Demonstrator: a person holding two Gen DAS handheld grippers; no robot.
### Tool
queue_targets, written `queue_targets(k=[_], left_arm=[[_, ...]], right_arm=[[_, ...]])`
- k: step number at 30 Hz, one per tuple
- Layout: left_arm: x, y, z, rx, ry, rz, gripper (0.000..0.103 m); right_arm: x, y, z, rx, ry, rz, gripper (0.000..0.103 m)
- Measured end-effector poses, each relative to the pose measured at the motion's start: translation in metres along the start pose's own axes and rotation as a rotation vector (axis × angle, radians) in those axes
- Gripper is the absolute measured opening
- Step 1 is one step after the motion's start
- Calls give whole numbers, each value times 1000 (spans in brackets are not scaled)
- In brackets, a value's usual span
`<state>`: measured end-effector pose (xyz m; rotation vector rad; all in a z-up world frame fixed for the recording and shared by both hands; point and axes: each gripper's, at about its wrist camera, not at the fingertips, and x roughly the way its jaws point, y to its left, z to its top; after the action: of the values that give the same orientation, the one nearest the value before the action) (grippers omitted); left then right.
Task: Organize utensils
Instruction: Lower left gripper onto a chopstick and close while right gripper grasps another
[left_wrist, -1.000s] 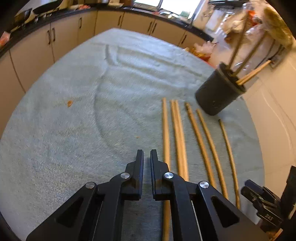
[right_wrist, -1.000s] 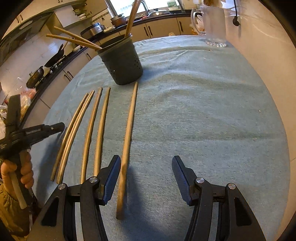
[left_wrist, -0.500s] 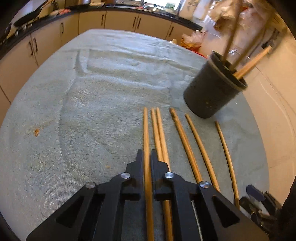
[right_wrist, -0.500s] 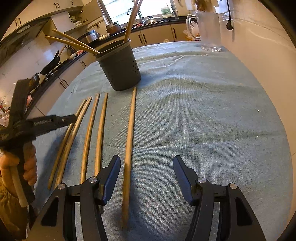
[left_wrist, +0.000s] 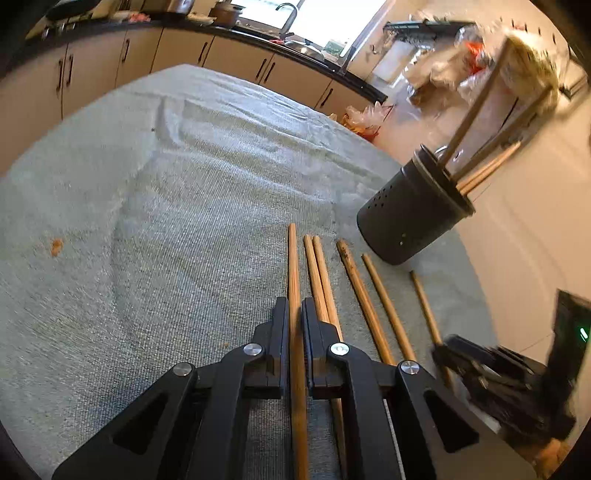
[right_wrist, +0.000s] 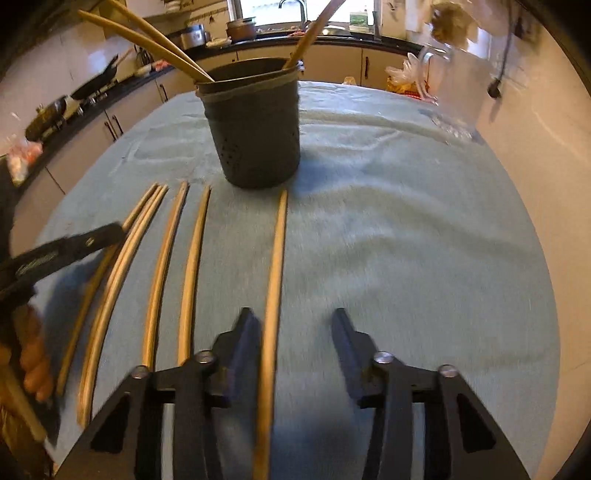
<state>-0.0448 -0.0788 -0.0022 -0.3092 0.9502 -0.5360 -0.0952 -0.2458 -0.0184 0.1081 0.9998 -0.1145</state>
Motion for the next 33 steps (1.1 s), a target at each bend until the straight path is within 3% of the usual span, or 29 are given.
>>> queue_targets(k=[7,13,19,27,33], left_arm=[[3,-5,0,10,-6,15,8],[0,-4,-3,4,-7,1,6],[-2,-3,-3,2,7,-6,6],[-34,-15,-29,36,114,167,6],[-28,-23,-20,71,223,248,7]], right_arm=[[18,2,33,21,49,-48,8],[3,-19,10,137,69,-15,7],[-20,-33,-29,165,56,23,8],[-39,-51,-60,110,22,39,8],[-39,-59,-58,59,25,72,8]])
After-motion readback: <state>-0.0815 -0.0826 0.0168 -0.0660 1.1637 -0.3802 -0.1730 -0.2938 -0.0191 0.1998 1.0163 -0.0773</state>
